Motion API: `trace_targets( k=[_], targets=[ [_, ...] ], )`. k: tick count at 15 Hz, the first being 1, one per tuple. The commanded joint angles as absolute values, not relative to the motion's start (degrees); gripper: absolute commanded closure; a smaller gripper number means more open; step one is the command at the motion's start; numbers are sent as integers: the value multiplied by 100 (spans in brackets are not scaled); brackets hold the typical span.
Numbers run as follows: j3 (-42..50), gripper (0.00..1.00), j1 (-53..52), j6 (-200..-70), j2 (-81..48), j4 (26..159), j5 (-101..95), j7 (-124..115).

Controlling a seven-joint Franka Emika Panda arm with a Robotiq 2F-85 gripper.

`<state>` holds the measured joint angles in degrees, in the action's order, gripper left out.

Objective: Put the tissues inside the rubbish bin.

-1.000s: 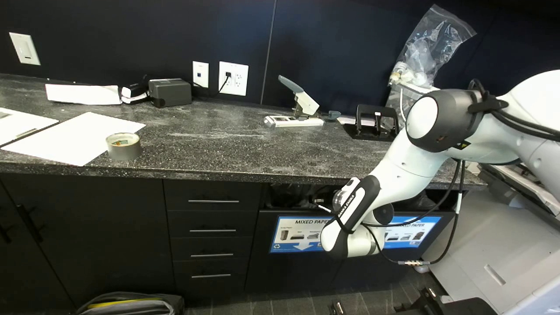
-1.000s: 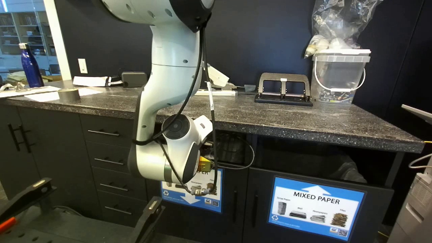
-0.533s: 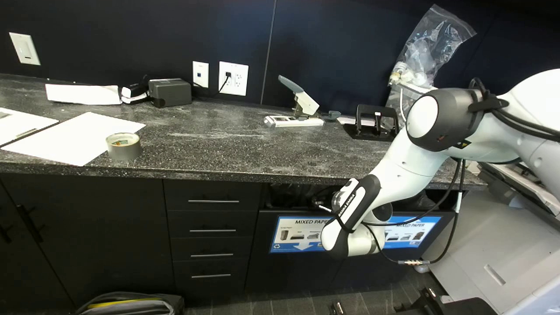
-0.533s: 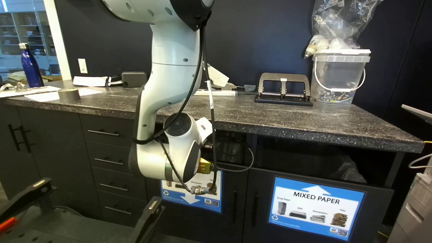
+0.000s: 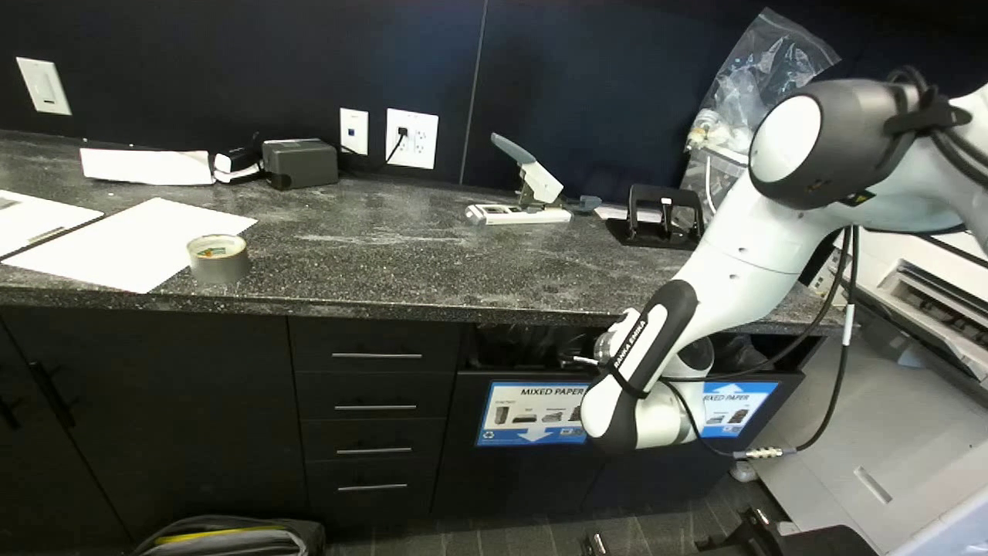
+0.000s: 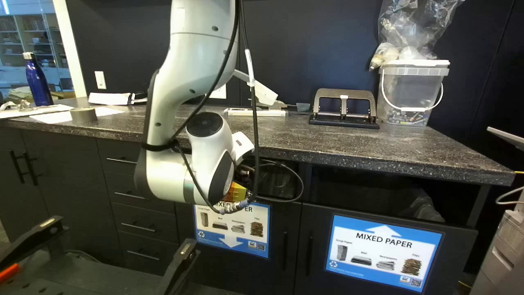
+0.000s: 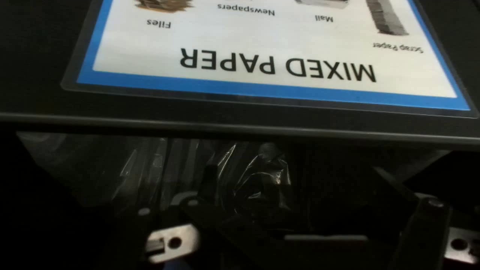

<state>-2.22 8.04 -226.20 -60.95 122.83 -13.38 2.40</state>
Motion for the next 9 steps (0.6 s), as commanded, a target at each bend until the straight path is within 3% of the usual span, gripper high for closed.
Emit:
trace_targets(
  k=[1,5,9],
  targets=[
    [-187,0,627,-21789,-4728,13687,-1293,119],
    [-684,0,950,-20165,-3542,14614,-1635,-130],
    [-2161,0,1972,-18252,-2412,15310,-1693,-402]
  ],
)
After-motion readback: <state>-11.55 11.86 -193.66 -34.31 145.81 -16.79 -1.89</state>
